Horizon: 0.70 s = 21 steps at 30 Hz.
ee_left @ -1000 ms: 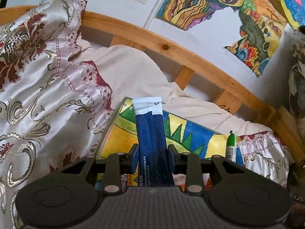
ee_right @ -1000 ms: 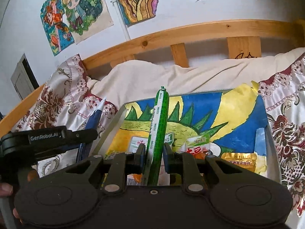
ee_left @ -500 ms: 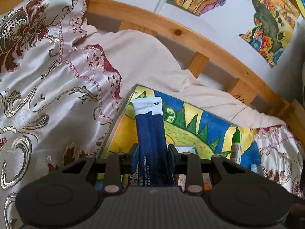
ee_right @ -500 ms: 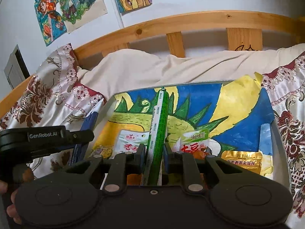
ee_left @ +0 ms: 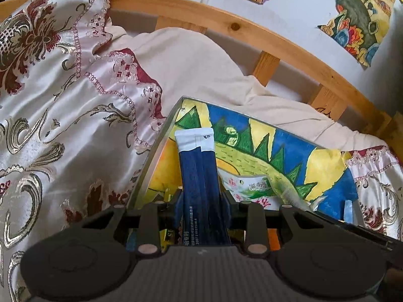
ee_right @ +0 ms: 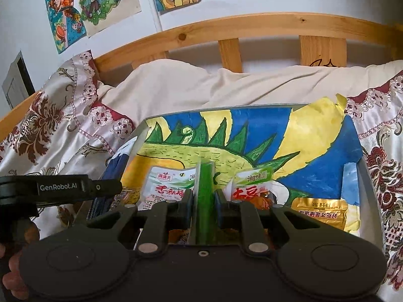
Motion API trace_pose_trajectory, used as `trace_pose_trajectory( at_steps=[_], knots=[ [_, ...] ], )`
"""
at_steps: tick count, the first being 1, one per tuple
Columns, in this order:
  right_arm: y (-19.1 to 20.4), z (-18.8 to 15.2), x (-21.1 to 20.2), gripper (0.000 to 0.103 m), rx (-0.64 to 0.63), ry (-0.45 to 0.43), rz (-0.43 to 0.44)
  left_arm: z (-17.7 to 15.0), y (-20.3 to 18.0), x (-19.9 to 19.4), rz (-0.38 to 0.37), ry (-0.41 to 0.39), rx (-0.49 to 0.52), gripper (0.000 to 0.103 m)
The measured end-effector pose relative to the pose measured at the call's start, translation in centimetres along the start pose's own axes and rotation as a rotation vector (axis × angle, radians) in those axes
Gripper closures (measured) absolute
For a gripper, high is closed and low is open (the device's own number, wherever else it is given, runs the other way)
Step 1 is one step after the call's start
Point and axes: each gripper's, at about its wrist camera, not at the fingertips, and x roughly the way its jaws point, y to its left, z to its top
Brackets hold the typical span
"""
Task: Organize snacks
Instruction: 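Carry the blue packet and green stick over the tray with both tools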
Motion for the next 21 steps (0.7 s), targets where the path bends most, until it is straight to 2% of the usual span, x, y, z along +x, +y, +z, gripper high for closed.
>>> trace_pose_trajectory(
  at_steps=[21],
  knots=[
    [0.28, -0.63, 0.51, 0.083, -0.012, 0.031, 0.011, -0.31, 0.65, 0.93, 0.02, 0.054, -0.035, 0.066]
  ],
)
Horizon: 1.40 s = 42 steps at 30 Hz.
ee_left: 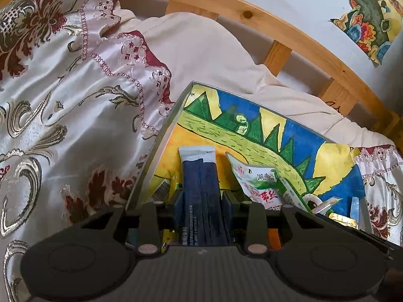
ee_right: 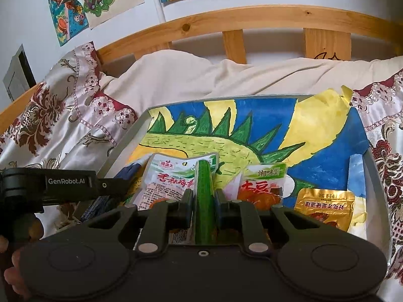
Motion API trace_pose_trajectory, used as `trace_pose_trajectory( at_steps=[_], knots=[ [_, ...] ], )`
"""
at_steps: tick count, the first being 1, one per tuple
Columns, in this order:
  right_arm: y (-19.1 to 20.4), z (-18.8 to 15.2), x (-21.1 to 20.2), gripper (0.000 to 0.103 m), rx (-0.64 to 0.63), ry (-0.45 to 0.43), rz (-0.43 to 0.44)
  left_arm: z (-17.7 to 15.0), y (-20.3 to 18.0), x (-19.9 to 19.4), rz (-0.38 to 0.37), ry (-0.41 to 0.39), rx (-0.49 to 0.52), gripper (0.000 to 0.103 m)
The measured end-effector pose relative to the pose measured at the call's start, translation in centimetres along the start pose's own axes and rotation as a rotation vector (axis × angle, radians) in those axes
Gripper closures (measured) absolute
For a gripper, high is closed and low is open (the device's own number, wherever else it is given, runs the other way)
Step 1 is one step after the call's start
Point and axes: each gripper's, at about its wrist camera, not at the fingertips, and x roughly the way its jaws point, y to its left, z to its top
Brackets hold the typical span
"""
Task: Organize snacks
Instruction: 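Carry the blue packet and green stick over the tray with both tools, then open the left tool over the tray while the right tool releases the green stick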
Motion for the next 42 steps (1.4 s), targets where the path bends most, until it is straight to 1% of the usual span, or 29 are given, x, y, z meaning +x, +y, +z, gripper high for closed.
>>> trace_pose_trajectory(
  at_steps=[5, 8, 11, 16, 19, 20, 22, 27, 31, 33, 35, 37, 42],
  knots=[
    [-0.1, 0.1, -0.1, 0.079, 0.0, -0.008, -0.003, 0.0, -0.1, -0.2, 0.001, 0.0, 0.001, 0.064],
    [-0.3, 0.2, -0.3, 0.078, 0.009, -0.013, -0.007, 0.2, -0.2, -0.4, 0.002, -0.004, -0.001, 0.058],
    [-0.4, 0.2, -0.5, 0.074, 0.019, -0.016, -0.009, 0.2, -0.3, -0.8, 0.015, -0.02, 0.01, 0.051],
    [-0.4, 0.4, -1.4, 0.061, 0.028, -0.037, -0.004, 0.3, -0.7, -1.8, 0.042, -0.071, 0.036, 0.031],
    [-0.3, 0.5, -2.0, 0.045, 0.026, -0.059, -0.006, 0.3, -0.9, -2.7, 0.052, -0.108, 0.038, 0.023],
    [-0.3, 0.5, -2.3, 0.042, 0.026, -0.065, -0.005, 0.4, -0.9, -3.0, 0.05, -0.117, 0.033, 0.021],
    [-0.3, 0.6, -2.7, 0.033, 0.025, -0.077, -0.007, 0.4, -0.8, -3.7, 0.042, -0.138, 0.02, 0.017],
    [0.0, 0.6, -4.1, 0.02, 0.021, -0.111, -0.012, 0.4, -0.6, -5.2, 0.059, -0.193, 0.011, 0.003],
    [0.2, 0.5, -5.2, 0.01, 0.014, -0.139, -0.004, 0.0, -0.5, -6.5, 0.084, -0.23, 0.02, 0.001],
    [0.4, 0.4, -5.9, 0.006, 0.008, -0.154, -0.001, -0.3, -0.4, -7.1, 0.096, -0.236, 0.021, 0.001],
    [0.6, 0.3, -6.6, 0.005, 0.006, -0.173, 0.005, -0.6, -0.3, -7.8, 0.112, -0.242, 0.031, 0.001],
    [0.7, 0.2, -7.3, 0.001, 0.008, -0.19, 0.016, -0.9, -0.2, -8.8, 0.126, -0.257, 0.05, 0.001],
    [1.3, -0.3, -8.9, 0.001, 0.014, -0.22, 0.036, -1.5, -0.4, -11.6, 0.145, -0.294, 0.102, 0.001]
  ],
)
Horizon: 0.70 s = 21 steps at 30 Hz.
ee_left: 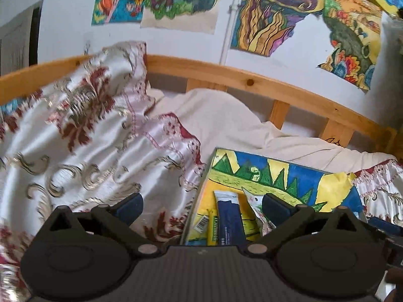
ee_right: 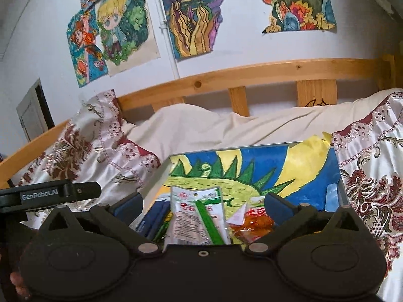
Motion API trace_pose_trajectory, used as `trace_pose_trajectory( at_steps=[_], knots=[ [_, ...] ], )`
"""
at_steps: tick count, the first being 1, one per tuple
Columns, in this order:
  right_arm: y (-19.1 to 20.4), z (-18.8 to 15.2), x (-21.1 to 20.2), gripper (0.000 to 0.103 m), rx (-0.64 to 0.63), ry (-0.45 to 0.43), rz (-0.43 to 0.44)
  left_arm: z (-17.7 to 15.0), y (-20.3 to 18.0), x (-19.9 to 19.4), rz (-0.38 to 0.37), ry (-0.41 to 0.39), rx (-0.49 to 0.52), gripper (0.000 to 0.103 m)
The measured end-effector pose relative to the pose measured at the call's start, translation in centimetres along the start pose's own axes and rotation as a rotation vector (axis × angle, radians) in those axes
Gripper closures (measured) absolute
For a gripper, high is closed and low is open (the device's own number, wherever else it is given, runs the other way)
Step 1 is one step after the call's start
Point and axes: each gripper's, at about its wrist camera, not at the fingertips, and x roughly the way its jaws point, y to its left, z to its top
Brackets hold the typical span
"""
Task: Organize snacks
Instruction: 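Open the left tool over the tray while the right tool releases the green stick, then withdraw both tools from the tray toward the rice bag and bread roll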
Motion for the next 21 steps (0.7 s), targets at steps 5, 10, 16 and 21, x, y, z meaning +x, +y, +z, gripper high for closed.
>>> trace_pose_trajectory(
  at_steps=[5, 10, 16, 21],
  knots=[
    [0.6, -0.7, -1.8, 0.001, -0.002, -0.003, -0.005, -1.2, 1.0, -3.1, 0.043, -0.023, 0.04, 0.001],
    [1.0, -1.7, -3.7, 0.001, 0.008, 0.007, 0.003, -2.1, 2.0, -5.6, 0.081, -0.018, 0.024, 0.001],
    [1.9, -2.8, -6.2, 0.001, -0.013, -0.004, 0.021, -3.3, 2.0, -7.5, 0.116, 0.023, 0.049, 0.0],
    [2.4, -3.5, -7.5, 0.001, -0.024, 0.002, 0.035, -4.5, 2.5, -8.5, 0.142, 0.085, 0.025, 0.001]
  ],
)
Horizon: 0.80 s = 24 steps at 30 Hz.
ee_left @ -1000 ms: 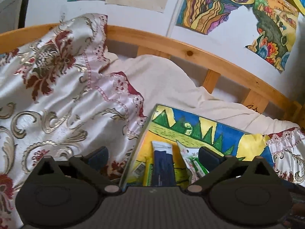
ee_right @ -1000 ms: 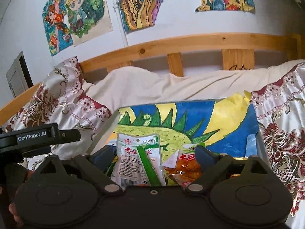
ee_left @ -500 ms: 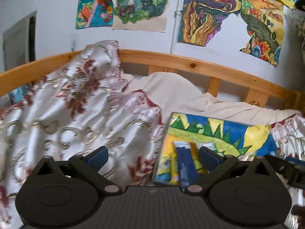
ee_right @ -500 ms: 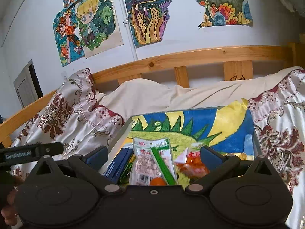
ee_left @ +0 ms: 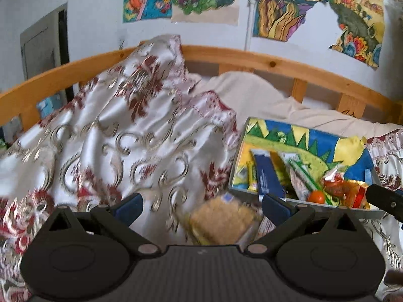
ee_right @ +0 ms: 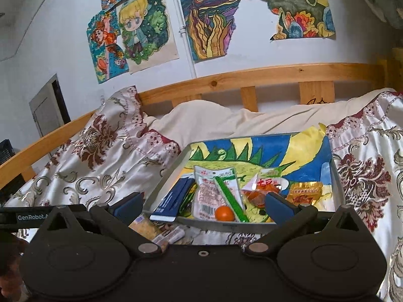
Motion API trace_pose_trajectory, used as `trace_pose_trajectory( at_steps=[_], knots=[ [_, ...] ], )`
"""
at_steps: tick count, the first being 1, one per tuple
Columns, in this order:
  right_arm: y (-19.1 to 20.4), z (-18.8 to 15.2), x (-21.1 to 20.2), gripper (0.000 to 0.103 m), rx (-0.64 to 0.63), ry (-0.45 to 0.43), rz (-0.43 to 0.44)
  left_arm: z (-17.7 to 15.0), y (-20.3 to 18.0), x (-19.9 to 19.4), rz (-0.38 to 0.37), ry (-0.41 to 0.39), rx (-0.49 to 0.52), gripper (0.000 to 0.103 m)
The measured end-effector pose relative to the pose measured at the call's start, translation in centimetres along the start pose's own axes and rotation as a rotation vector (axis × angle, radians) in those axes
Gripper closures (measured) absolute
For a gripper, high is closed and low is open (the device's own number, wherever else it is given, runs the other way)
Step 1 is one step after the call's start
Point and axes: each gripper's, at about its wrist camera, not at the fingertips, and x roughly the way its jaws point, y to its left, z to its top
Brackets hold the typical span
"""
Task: Organize snacks
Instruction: 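Withdraw both tools from the tray toward the rice bag and bread roll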
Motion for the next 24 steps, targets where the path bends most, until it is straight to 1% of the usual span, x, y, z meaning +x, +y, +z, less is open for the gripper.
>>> trace_pose_trajectory(
  at_steps=[4, 9, 12, 20, 24],
  knots=[
    [0.2, -0.6, -0.6, 0.001, 0.008, 0.017, 0.019, -0.4, 0.5, -0.5, 0.016, 0.025, -0.021, 0.001],
    [0.4, -1.3, -0.8, 0.001, 0.017, 0.053, 0.043, -1.0, 0.6, -0.1, 0.034, 0.107, -0.019, 0.001],
    [0.6, -1.7, -0.8, 0.001, 0.021, 0.073, 0.051, -1.4, 0.3, 0.2, 0.062, 0.145, 0.002, 0.001],
    [1.4, -3.0, -0.2, 0.001, 0.016, 0.148, 0.075, -1.5, 0.6, 0.4, 0.093, 0.182, -0.007, 0.001],
    [1.8, -3.5, 0.2, 0.001, 0.005, 0.178, 0.084, -1.5, 0.8, 0.8, 0.095, 0.199, -0.014, 0.001]
  ],
)
